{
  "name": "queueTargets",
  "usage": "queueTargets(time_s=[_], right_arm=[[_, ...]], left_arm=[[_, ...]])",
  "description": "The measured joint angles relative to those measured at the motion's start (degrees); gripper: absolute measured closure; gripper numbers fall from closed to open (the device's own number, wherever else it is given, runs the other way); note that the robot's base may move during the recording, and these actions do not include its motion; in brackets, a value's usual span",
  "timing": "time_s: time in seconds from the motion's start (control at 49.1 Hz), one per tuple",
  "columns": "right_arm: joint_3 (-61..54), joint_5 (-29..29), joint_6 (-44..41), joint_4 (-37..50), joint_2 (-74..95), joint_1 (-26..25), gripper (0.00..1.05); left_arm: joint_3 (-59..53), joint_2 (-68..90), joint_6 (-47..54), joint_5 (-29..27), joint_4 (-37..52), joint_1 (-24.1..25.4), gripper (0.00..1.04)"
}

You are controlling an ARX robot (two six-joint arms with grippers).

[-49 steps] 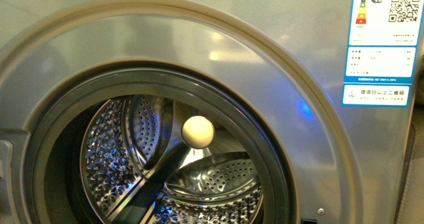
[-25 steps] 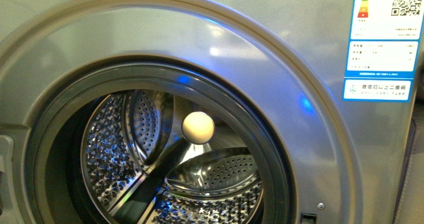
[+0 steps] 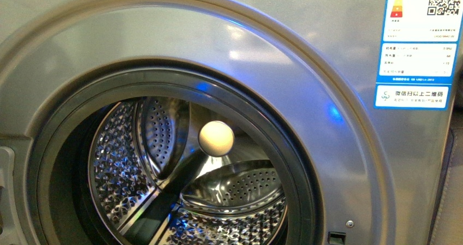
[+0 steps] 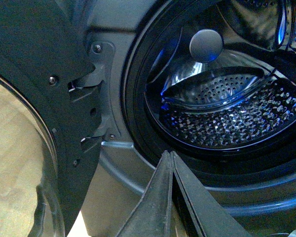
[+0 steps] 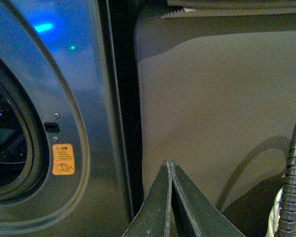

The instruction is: Collect clothes from washing machine

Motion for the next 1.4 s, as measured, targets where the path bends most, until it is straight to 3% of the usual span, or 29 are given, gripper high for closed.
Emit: queueTargets(time_s=[0.773,0.834,1.302,1.404], right_arm=[[0.0,-0.02,0.0,0.0,0.0,0.0,1.02],[0.0,-0.02,-0.02,0.0,0.0,0.0,1.02],[0.0,0.0,-0.04,0.0,0.0,0.0,0.24],[0.0,0.0,-0.04,0.0,0.0,0.0,0.08]], left_arm=[[-3.04,-3.39,-0.02,0.09,0.46,0.0,1.01],[-3.04,-3.39,-0.02,0.07,0.46,0.0,0.89],[-3.04,-3.39,-0.02,0.07,0.46,0.0,0.07],[-3.04,-3.39,-0.02,0.07,0.46,0.0,0.07]])
